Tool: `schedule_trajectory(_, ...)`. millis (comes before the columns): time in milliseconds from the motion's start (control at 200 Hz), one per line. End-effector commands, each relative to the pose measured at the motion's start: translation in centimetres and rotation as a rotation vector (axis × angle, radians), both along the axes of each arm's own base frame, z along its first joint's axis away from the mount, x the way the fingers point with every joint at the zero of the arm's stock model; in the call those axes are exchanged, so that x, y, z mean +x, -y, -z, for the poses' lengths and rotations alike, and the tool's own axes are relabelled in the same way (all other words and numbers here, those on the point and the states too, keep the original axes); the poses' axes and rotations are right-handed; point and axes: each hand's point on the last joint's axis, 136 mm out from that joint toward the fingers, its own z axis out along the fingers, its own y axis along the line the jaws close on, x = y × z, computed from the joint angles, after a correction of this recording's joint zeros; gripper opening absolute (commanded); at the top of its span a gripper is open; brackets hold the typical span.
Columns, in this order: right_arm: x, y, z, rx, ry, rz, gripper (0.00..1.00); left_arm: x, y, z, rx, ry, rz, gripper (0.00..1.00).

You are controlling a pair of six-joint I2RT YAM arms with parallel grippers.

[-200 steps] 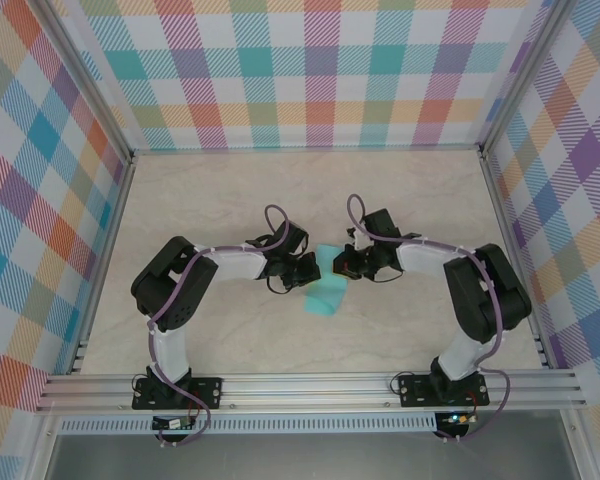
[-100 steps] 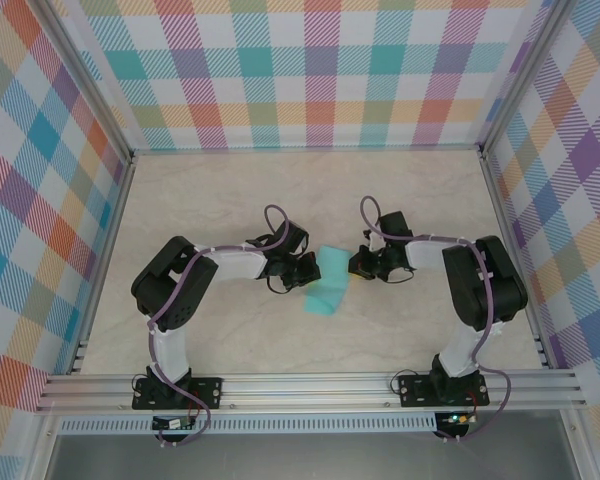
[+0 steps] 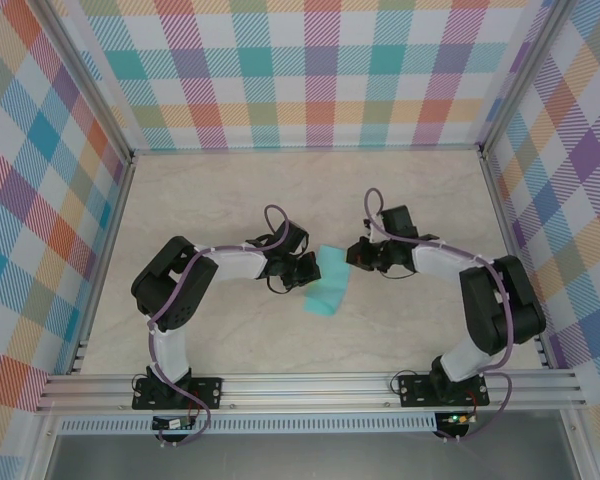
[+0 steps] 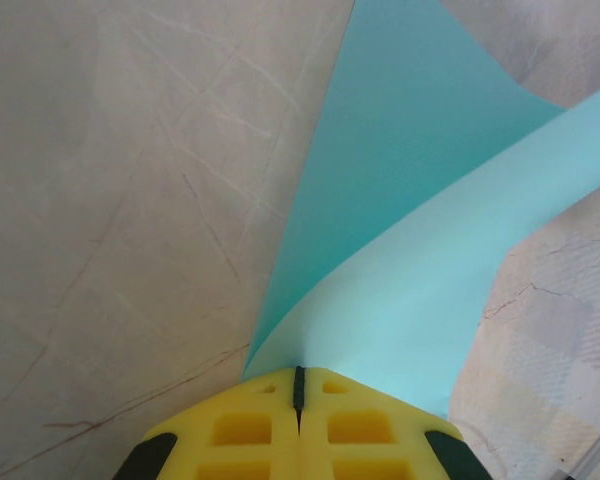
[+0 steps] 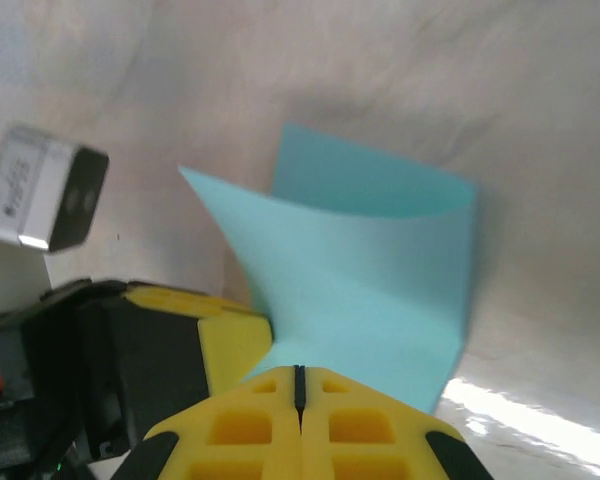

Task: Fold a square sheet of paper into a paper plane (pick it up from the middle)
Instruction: Fold the square sheet of paper in half at the center of the table.

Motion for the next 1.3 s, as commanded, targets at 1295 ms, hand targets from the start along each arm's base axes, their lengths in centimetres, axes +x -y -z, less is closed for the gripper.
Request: schedule_trajectory(1295,2.2,-2.0,2.6,0.025,-0.055,-0.026,0.00,-10.0,-11.2,11.3,0.506,-0.367,-0.015,0.00)
